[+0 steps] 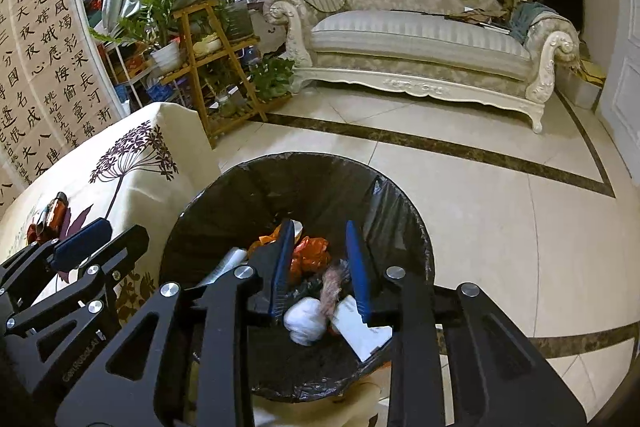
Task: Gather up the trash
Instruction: 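Carry the twine bundle and white tube over the bin and open both grippers, then move both grippers back over the bed toward the remaining trash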
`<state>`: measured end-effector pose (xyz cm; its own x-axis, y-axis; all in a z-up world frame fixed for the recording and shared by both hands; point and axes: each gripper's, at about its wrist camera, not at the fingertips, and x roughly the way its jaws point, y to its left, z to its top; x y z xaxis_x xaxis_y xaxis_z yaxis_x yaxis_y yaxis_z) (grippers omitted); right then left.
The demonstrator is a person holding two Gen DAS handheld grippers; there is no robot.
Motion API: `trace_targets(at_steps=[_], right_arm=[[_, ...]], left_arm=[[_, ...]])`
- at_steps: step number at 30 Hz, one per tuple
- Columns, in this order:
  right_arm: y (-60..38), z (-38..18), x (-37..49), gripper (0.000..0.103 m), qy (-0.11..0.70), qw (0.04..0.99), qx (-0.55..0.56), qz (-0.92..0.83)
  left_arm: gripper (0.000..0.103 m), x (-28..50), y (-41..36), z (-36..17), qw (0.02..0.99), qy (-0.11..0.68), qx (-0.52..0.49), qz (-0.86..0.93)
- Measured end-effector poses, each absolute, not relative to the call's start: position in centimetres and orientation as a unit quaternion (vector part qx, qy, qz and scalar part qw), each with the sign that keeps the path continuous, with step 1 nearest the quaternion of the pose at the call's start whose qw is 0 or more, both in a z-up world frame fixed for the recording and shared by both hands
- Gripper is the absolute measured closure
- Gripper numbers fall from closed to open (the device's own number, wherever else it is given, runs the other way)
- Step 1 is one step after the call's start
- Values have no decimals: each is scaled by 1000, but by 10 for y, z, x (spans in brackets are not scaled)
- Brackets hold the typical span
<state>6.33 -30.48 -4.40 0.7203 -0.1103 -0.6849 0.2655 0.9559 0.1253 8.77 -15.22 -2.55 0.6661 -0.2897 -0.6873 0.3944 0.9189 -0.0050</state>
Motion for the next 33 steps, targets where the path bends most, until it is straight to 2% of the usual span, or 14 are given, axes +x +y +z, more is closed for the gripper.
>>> trace_targets(at_steps=[4, 8, 13, 33], right_arm=[[-307, -43, 62, 75, 359, 921, 112, -106], [-307, -41, 60, 65, 356, 922, 111, -108], [-299, -37, 60, 63, 355, 923, 111, -98], [-185, -25, 78, 62, 369, 927, 63, 19]], left_arm=[[49, 87, -147, -24, 912, 362, 64, -180], [41, 85, -141, -22, 915, 360, 62, -170], [36, 84, -127, -19, 916, 365, 56, -159], [34, 82, -5, -7, 927, 372, 1, -37]])
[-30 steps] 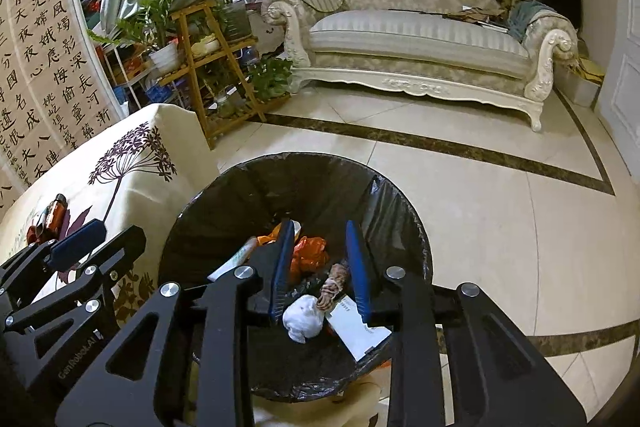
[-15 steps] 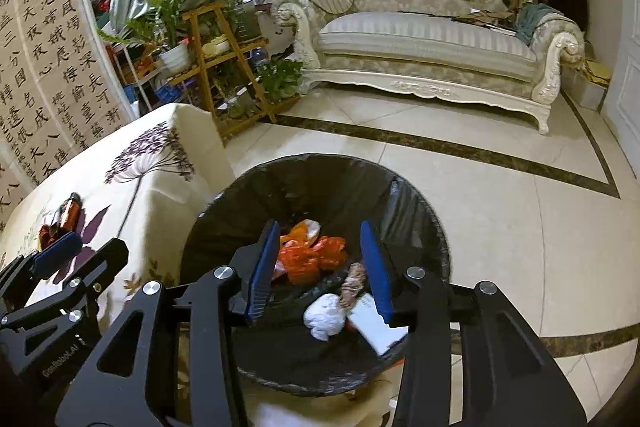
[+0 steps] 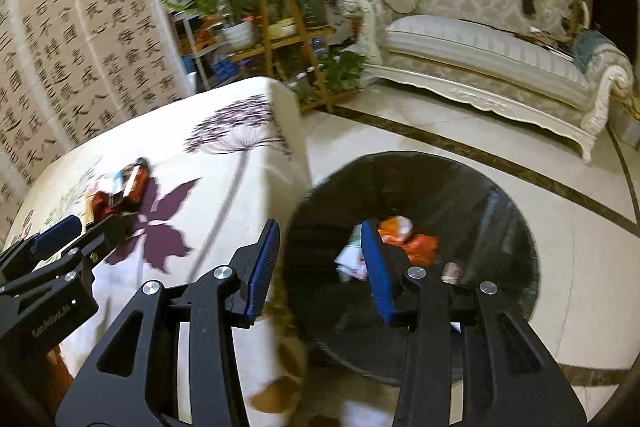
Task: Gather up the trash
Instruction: 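Move both grippers back over the bed toward the remaining trash, then grasp the gold-brown bottle upright with the left gripper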
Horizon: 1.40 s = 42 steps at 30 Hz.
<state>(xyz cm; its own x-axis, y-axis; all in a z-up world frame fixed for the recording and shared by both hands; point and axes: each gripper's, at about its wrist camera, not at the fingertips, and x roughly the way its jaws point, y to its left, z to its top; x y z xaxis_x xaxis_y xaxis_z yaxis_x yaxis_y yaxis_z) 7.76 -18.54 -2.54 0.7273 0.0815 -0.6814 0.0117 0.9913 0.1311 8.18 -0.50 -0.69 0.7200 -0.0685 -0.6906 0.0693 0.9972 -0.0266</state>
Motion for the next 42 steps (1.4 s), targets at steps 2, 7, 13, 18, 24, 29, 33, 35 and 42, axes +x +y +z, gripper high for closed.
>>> trace_targets(at_steps=[2, 7, 13, 18, 24, 29, 33, 35, 42], right_arm=[[-174, -25, 79, 62, 370, 927, 57, 30], [-148, -25, 85, 62, 375, 925, 45, 54], [-132, -26, 86, 62, 378, 922, 37, 70], [-126, -27, 88, 62, 382, 921, 33, 73], [-125, -29, 93, 61, 388, 918, 33, 70], [-126, -30, 95, 61, 389, 918, 34, 72], [-123, -32, 96, 61, 391, 917, 33, 76], [-121, -32, 96, 61, 392, 916, 32, 77], [-115, -32, 94, 61, 391, 916, 28, 81]], left_arm=[[34, 83, 11, -8, 927, 375, -6, -20], [34, 84, 44, -13, 924, 382, -22, 13], [34, 89, 72, -22, 916, 397, -43, 33], [34, 96, 75, -25, 913, 403, -47, 33], [34, 108, 73, -34, 907, 417, -41, 34], [34, 110, 87, -40, 897, 436, -67, 41], [34, 107, 94, -39, 895, 437, -69, 51], [34, 108, 95, -39, 895, 437, -68, 52], [34, 124, 91, -37, 900, 431, -44, 48]])
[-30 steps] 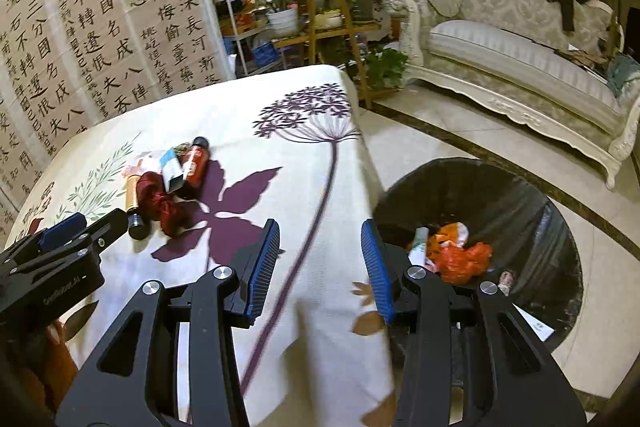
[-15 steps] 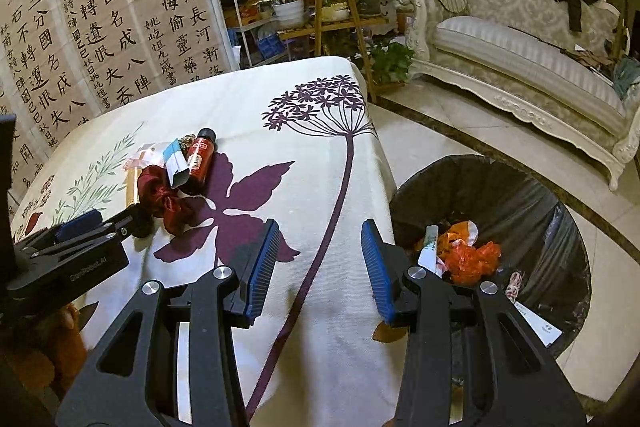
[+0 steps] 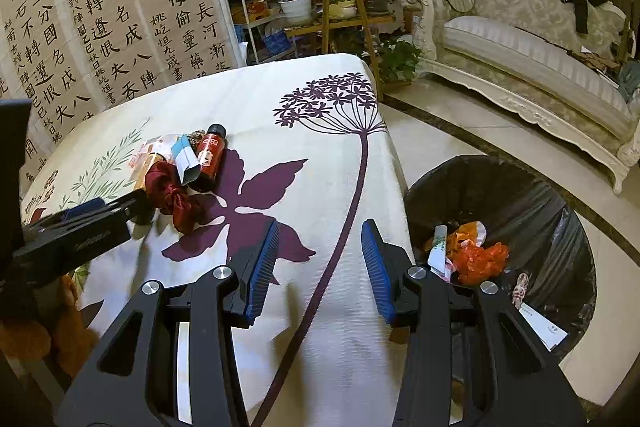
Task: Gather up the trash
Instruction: 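Grasp the gold-brown bottle upright with the left gripper, then grasp the red ribbon with the right gripper while the left gripper lifts the bottle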
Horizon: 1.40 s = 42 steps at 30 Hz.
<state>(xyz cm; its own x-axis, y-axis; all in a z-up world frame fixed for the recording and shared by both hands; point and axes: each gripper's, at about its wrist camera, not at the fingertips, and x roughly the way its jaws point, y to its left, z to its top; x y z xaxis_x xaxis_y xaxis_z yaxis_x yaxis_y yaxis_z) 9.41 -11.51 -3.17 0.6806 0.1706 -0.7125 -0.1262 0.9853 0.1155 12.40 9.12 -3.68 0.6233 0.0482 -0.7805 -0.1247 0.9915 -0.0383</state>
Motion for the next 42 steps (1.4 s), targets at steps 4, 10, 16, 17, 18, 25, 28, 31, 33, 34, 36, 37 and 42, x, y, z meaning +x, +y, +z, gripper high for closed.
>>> trace_targets(at_steps=[4, 10, 16, 17, 18, 25, 28, 31, 33, 34, 36, 37, 42], right_arm=[[-115, -31, 95, 61, 392, 916, 27, 81], [-113, -32, 97, 61, 394, 915, 26, 83], [-110, -32, 100, 61, 394, 915, 24, 86], [-109, -32, 101, 61, 395, 914, 24, 86], [-108, -32, 102, 61, 395, 914, 24, 87], [-103, -35, 106, 61, 399, 912, 23, 90], [-102, -35, 106, 61, 398, 912, 23, 90], [-102, -35, 106, 61, 399, 912, 23, 90], [-101, -35, 106, 61, 399, 912, 22, 92], [-100, -35, 106, 61, 399, 912, 21, 92], [-98, -35, 105, 61, 399, 912, 20, 93], [-98, -35, 105, 61, 399, 912, 20, 94], [-91, -34, 106, 61, 398, 912, 16, 99]], left_arm=[[34, 129, 90, -36, 899, 434, -42, 41], [34, 136, 88, -37, 899, 434, -39, 40], [35, 143, 88, -39, 898, 437, -40, 35], [41, 143, 87, -39, 899, 435, -37, 34], [45, 142, 85, -39, 900, 434, -31, 32], [78, 134, 86, -41, 901, 433, -36, 10], [78, 129, 89, -41, 901, 433, -37, 7], [78, 122, 91, -41, 900, 434, -40, 7], [78, 117, 94, -41, 900, 435, -41, 9], [78, 114, 96, -41, 899, 435, -42, 10], [78, 110, 98, -40, 899, 437, -45, 10], [78, 108, 100, -40, 898, 438, -47, 11], [60, 107, 106, -37, 899, 434, -56, 19]])
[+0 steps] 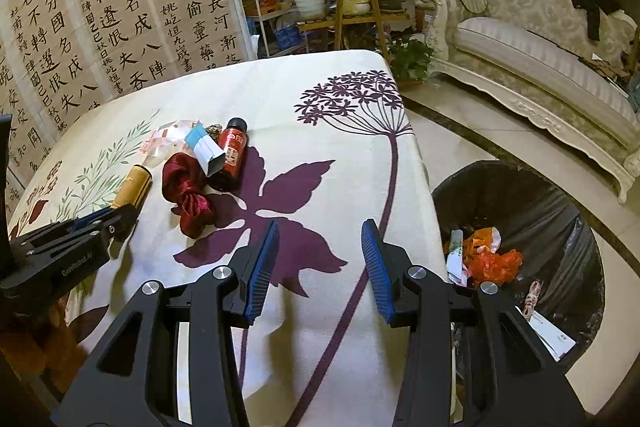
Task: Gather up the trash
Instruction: 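Grasp the red ribbon with the right gripper while the left gripper lifts the bottle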
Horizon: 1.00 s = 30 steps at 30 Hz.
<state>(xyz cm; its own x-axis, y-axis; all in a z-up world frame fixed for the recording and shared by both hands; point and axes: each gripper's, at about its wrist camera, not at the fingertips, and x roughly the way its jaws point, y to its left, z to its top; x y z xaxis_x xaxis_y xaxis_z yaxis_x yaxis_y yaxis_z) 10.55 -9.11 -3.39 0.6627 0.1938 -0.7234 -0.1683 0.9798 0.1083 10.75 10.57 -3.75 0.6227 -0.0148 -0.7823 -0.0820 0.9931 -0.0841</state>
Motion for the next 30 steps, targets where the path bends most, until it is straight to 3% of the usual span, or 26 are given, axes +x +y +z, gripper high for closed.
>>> trace_targets(at_steps=[2, 8, 14, 30], right_arm=[[-88, -33, 107, 61, 398, 912, 13, 102], [-78, -29, 110, 61, 395, 911, 11, 116], [-57, -27, 109, 61, 395, 908, -2, 139], [1, -39, 119, 64, 420, 888, -28, 184]], left_arm=[[49, 110, 108, -34, 902, 427, -59, 25], [46, 122, 111, -36, 901, 429, -52, 23], [77, 119, 116, -40, 900, 433, -54, 18], [78, 97, 144, -37, 900, 429, -66, 34]])
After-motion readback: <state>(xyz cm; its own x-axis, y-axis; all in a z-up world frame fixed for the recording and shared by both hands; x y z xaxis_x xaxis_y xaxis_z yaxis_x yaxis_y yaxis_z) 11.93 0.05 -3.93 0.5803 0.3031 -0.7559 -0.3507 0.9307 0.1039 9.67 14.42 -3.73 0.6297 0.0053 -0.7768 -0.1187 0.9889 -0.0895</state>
